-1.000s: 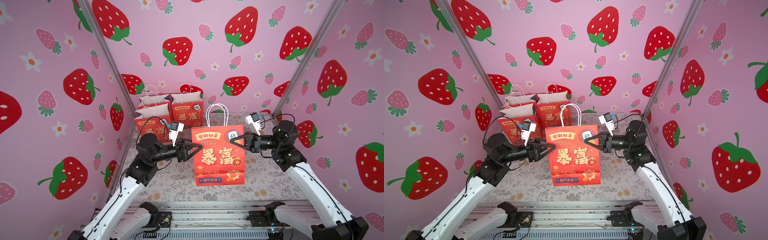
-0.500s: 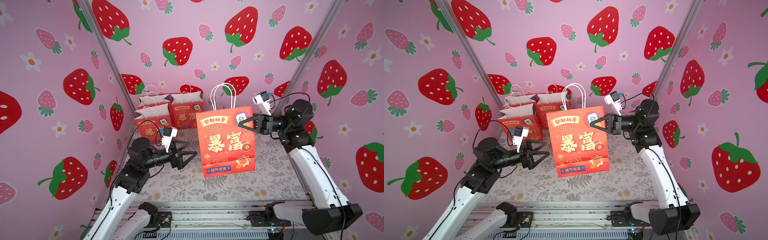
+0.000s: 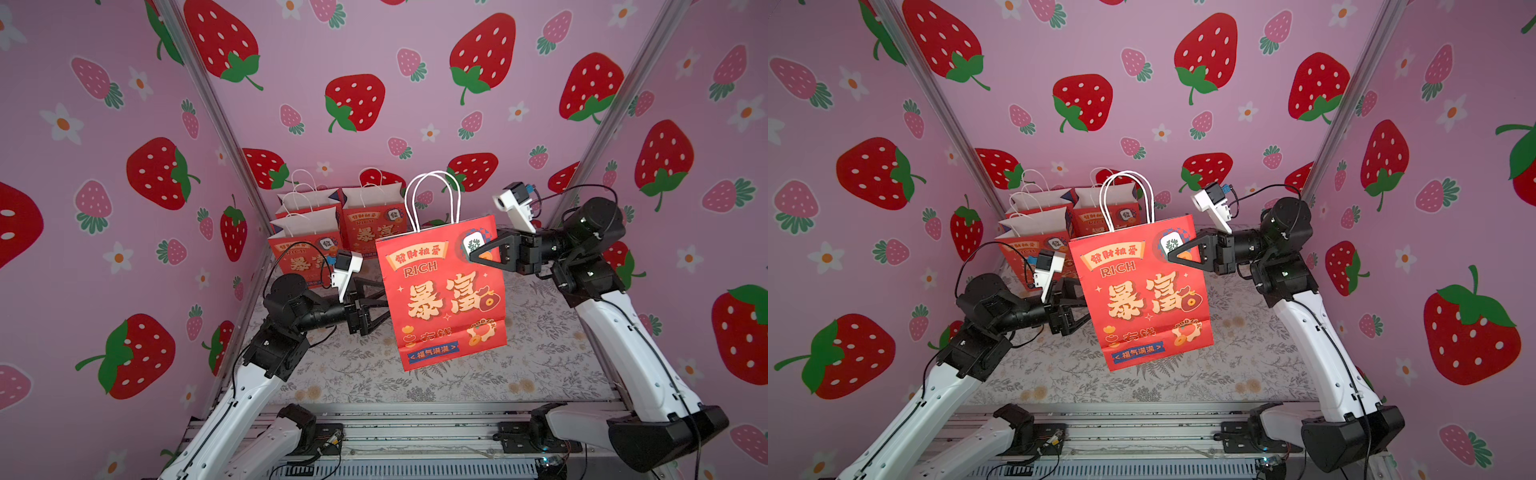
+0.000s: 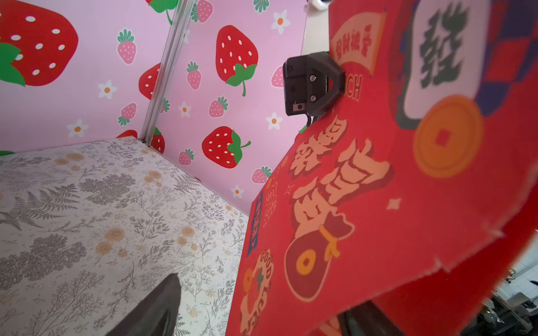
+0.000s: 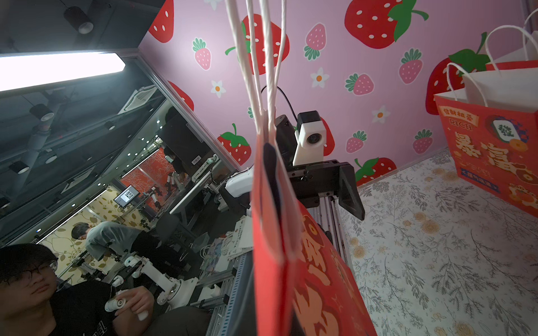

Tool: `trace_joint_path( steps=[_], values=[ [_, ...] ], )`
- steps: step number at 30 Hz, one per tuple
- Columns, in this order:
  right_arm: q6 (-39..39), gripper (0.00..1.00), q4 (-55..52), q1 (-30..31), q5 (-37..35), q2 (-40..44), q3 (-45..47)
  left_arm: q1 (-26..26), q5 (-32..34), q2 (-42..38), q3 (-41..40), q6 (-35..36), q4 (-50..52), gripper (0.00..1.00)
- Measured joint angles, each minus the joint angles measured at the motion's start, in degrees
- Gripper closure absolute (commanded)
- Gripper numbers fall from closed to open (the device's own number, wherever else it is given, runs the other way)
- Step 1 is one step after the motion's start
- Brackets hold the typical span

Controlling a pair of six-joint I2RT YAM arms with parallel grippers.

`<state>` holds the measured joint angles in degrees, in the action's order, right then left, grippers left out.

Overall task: Put away the paper bag
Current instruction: Press the paper bag.

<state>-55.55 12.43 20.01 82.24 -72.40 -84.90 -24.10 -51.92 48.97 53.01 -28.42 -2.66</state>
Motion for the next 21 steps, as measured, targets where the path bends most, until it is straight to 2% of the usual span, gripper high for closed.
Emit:
trace_joint_path(
  steps=[2, 6, 10, 11, 13, 17, 19, 21],
  values=[
    [-0.28, 1.0, 0.74, 0.61, -0.9, 0.0, 0.0, -0.79, -0.26, 0.72, 0.0, -0.37, -0.94, 0.39],
    [-0.42, 1.0, 1.18, 0.74, -2.93, -0.13, 0.0, -2.08, -0.7, 1.49, 0.0, -0.92, -2.32, 0.69],
    [-0.35, 1.0, 1.14, 0.72, -4.79, -0.44, 0.39, -2.49, -1.11, 1.38, -0.04, -1.49, -3.43, 0.92],
    [-0.15, 0.96, 1.03, 0.72, -5.29, -0.46, 0.63, -2.54, -1.14, 1.33, -0.07, -1.46, -3.56, 0.98],
    [0.9, 0.85, -0.13, 0.72, -6.4, -0.44, 0.98, -2.56, -1.22, 1.33, -0.09, -1.84, -3.96, 1.0],
    [4.52, 0.53, -3.93, 1.03, -7.82, 0.28, 3.45, -2.6, -1.09, 1.38, -0.09, -4.39, -6.25, 1.0],
    [5.9, 0.44, -5.03, 1.29, -8.15, 1.2, 5.81, -2.6, -1.09, 1.42, -0.09, -5.7, -7.82, 1.0],
    [7.1, 0.43, -6.05, 1.49, -8.57, 2.4, 8.55, -2.6, -1.09, 1.44, -0.09, -6.58, -9.07, 1.0]
  ],
)
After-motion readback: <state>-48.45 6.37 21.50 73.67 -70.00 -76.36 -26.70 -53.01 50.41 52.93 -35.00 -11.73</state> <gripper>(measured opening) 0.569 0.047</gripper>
